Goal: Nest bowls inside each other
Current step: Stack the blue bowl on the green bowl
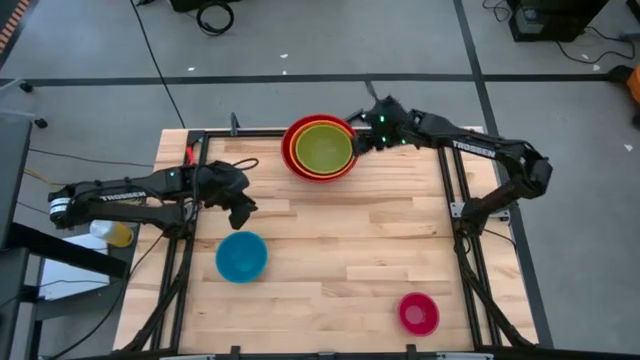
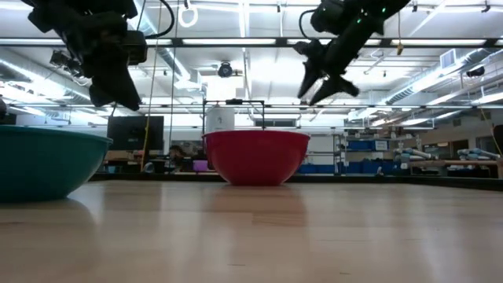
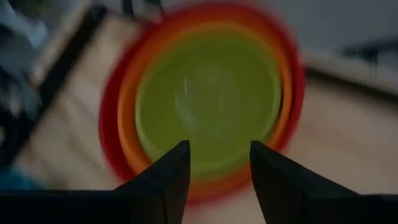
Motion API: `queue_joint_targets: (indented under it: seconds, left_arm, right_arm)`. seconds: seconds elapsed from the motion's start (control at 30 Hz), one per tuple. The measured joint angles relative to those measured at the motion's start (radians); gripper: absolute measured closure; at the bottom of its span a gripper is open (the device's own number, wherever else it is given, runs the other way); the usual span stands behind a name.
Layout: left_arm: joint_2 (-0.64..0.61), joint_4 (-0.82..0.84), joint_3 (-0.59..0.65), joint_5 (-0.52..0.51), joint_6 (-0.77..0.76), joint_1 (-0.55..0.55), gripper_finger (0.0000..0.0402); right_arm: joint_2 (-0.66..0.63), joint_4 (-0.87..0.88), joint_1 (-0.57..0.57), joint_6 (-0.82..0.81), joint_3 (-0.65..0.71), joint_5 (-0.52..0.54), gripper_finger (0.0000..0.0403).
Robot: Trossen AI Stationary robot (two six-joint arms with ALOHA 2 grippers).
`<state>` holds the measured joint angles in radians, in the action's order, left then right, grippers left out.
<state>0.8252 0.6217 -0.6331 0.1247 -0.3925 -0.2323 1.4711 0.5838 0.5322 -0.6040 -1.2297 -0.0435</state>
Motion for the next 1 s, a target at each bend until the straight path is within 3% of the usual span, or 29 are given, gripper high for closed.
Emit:
queue_joint_targets:
  seconds: [0.1, 0.23, 0.37, 0.5, 0.63, 0.73, 0.83, 1.0]
  left_arm:
    - [0.001, 0.003, 0.000, 0.000, 0.024, 0.006, 0.0299]
    - [0.001, 0.002, 0.000, -0.019, 0.079, 0.007, 0.0299]
    - [0.007, -0.014, 0.000, -0.026, 0.201, 0.007, 0.0299]
    - [0.013, -0.026, 0.000, 0.011, 0.251, 0.007, 0.0299]
    - [0.013, 0.055, 0.000, 0.150, 0.197, 0.011, 0.0299]
    - [0.014, 0.202, 0.000, 0.137, 0.163, 0.040, 0.0299]
    - [0.023, 0.200, 0.003, 0.083, 0.123, 0.070, 0.0299]
    - [0.075, 0.230, 0.003, 0.081, 0.020, 0.099, 0.0298]
  right_arm:
    - [-0.034, 0.210, -0.090, -0.042, 0.000, -0.029, 0.0233]
    - [-0.063, 0.598, -0.291, -0.064, 0.000, -0.167, 0.0234]
    - [-0.078, 0.818, -0.556, -0.131, 0.001, -0.148, 0.0233]
    - [-0.076, 0.791, -0.753, -0.272, 0.001, -0.119, 0.0233]
    - [-0.060, 0.687, -0.859, -0.454, 0.001, -0.017, 0.0233]
    - [-0.043, 0.632, -0.890, -0.513, 0.001, 0.061, 0.0233]
    - [-0.017, 0.605, -0.894, -0.518, 0.001, 0.108, 0.0233]
    - [0.034, 0.584, -0.874, -0.496, 0.001, 0.126, 0.0233]
